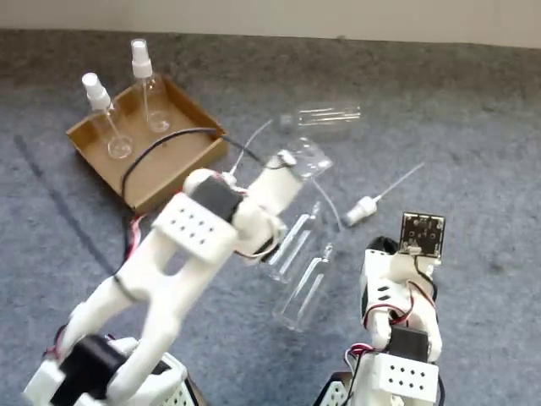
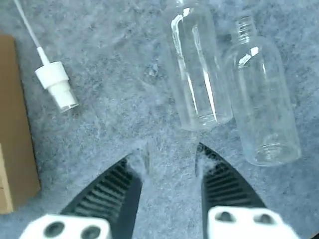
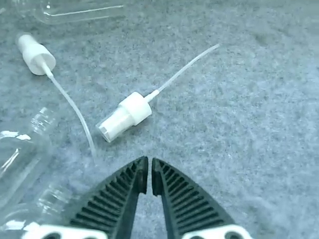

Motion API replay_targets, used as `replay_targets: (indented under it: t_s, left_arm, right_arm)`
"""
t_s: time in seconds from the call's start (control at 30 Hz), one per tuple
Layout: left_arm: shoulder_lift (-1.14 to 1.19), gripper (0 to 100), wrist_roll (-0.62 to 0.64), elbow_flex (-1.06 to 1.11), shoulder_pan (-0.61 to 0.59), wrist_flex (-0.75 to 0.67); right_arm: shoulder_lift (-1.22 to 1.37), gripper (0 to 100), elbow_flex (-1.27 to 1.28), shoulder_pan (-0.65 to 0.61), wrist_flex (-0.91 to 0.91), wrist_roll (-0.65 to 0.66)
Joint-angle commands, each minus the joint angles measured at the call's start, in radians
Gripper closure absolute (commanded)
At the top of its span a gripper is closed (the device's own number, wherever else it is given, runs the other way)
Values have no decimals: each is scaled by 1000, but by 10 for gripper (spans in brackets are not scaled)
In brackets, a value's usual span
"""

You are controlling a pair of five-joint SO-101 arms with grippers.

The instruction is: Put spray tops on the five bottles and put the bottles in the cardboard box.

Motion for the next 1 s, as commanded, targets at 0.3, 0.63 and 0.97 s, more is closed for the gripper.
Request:
replay_targets:
  t_s: [0.3,0.63,0.97]
  left_arm:
    - [492,839,-2,-590,31,170]
    - [782,604,176,-835,33,239]
    - [921,600,173,-848,28,229]
  right_arm:
    - [-10,979,5,16,-31,12]
    - [-10,979,5,15,-31,12]
    - [-10,979,7,15,-31,12]
